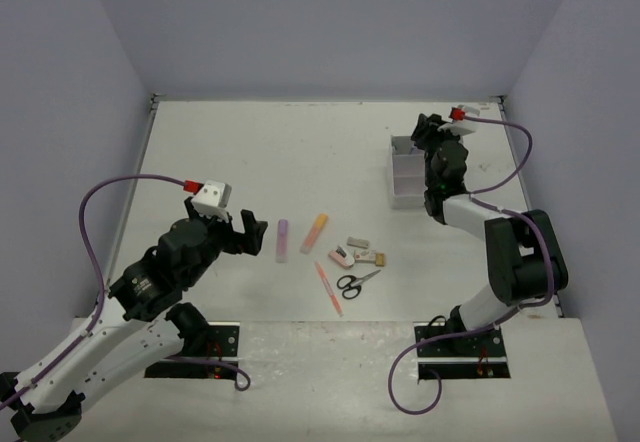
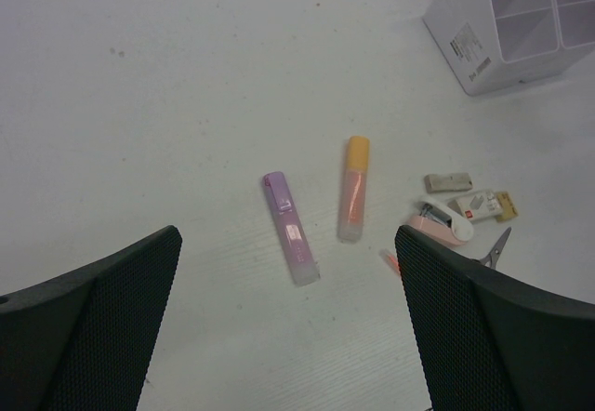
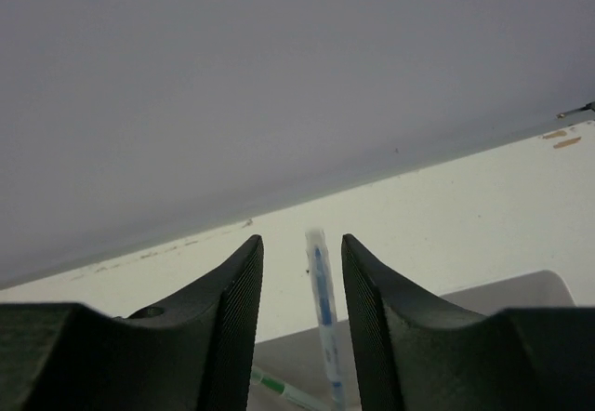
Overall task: Sort the stationery into containers
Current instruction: Place the pen in the storage box.
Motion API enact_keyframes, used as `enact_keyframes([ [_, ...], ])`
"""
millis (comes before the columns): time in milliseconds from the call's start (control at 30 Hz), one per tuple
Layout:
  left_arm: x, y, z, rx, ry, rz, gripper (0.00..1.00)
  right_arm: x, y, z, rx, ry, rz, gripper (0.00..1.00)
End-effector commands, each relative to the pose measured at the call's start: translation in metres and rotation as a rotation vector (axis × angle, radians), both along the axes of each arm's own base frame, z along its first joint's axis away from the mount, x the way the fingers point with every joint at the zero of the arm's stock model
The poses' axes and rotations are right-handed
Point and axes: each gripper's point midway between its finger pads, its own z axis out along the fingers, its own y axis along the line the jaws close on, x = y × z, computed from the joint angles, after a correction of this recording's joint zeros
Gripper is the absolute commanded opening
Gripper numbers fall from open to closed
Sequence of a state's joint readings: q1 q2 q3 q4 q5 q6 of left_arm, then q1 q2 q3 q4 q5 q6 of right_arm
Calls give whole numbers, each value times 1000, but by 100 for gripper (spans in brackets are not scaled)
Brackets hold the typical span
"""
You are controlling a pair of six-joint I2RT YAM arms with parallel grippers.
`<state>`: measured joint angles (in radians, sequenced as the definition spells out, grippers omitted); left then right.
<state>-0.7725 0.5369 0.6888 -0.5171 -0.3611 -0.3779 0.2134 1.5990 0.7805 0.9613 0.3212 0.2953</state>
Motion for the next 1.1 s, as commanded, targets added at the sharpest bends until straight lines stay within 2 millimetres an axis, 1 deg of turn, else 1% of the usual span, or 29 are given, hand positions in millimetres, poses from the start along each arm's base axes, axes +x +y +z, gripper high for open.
enact_keyframes([
  [0, 3, -4, 5, -6, -30, -19, 100, -4, 0, 16, 20, -63, 13, 44],
  [67, 2, -4, 4, -5, -28, -22, 100, -7, 4, 18, 30, -68, 38, 49],
  [167, 2, -5, 4, -5, -28, -29, 100, -12, 16, 30, 35, -66, 109, 62],
  [233, 2, -5, 4, -5, -28, -28, 100, -19, 22, 40, 56, -50, 148, 66],
  [267, 2, -5, 5, -6, -29, -27, 100, -24, 25, 41, 76, -25, 166, 68],
  [300, 2, -5, 5, -6, -31, -26, 100, -29, 28, 33, 88, 34, 183, 69],
  [333, 2, -4, 4, -4, -30, -24, 100, -36, 33, 37, 105, 51, 201, 69],
  [367, 2, -4, 5, -7, -32, -22, 100, -49, 35, 57, 130, 33, 211, 71],
  [400, 2, -4, 5, -6, -31, -21, 100, -57, 38, 60, 128, 49, 212, 71],
  [433, 3, -4, 6, -7, -33, -20, 100, -74, 52, 54, 107, 116, 237, 71],
  [500, 3, -3, 6, -6, -34, -16, 100, -102, 71, 67, 133, 154, 316, 70],
  [533, 3, -2, 6, -8, -35, -14, 100, -119, 89, 59, 128, 234, 392, 69],
  [600, 3, -2, 8, -10, -39, -13, 100, -161, 127, 40, 94, 381, 545, 68],
  [667, 3, 0, 8, -10, -40, -6, 100, -183, 148, 37, 45, 447, 613, 67],
  [733, 3, 4, 13, -15, -52, 13, 100, -215, 169, 9, -54, 588, 647, 66],
  [767, 3, 6, 14, -20, -57, 25, 100, -227, 177, 1, -79, 634, 663, 65],
  [833, 2, 12, 18, -32, -66, 51, 100, -245, 191, -9, -100, 690, 675, 62],
  [900, 0, 19, 25, -54, -91, 76, 100, -256, 201, -29, -131, 745, 654, 60],
  [967, -2, 22, 29, -79, -112, 78, 100, -274, 223, -43, -173, 773, 697, 57],
  [1067, -3, 22, 31, -89, -122, 74, 100, -285, 248, -77, -247, 888, 699, 52],
])
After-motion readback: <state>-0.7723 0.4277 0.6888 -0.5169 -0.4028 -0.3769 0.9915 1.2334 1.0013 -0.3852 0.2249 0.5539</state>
